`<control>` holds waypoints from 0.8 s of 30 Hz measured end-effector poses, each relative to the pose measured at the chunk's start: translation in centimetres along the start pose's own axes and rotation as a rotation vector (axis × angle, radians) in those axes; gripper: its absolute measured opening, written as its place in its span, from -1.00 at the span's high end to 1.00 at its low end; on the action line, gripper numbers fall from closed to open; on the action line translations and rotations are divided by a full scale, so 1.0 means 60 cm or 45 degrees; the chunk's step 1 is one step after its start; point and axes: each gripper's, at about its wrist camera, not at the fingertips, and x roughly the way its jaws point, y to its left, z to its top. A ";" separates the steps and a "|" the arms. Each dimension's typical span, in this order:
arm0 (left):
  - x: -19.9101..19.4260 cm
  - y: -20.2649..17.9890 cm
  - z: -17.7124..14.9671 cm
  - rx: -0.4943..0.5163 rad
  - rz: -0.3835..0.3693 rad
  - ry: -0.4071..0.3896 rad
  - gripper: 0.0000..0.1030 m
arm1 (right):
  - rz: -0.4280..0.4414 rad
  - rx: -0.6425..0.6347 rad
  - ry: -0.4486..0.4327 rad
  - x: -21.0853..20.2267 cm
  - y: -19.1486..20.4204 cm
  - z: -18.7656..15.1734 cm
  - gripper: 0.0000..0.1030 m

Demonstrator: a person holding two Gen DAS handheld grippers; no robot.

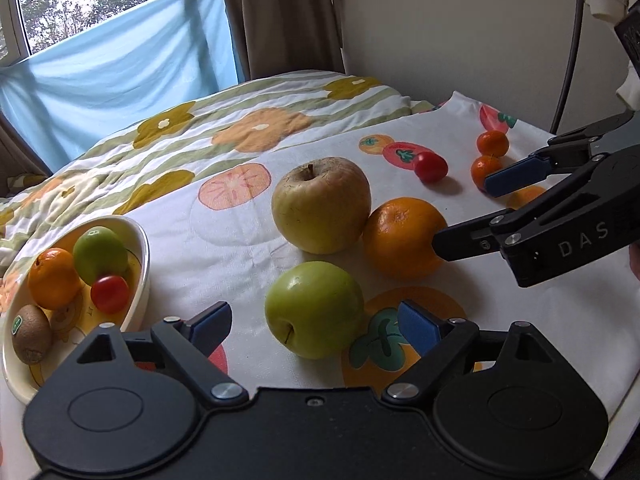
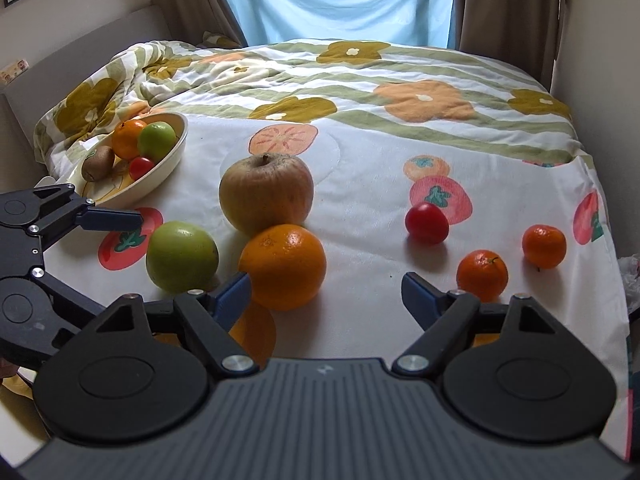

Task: Organize fruits
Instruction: 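Move both open tools back toward the remaining apple and orange, then grasp the green apple with the left tool while the right tool grasps the large orange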

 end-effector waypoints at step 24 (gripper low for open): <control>0.011 -0.007 -0.004 -0.117 0.035 0.058 -0.18 | 0.144 -0.040 0.011 0.039 0.012 0.011 -0.77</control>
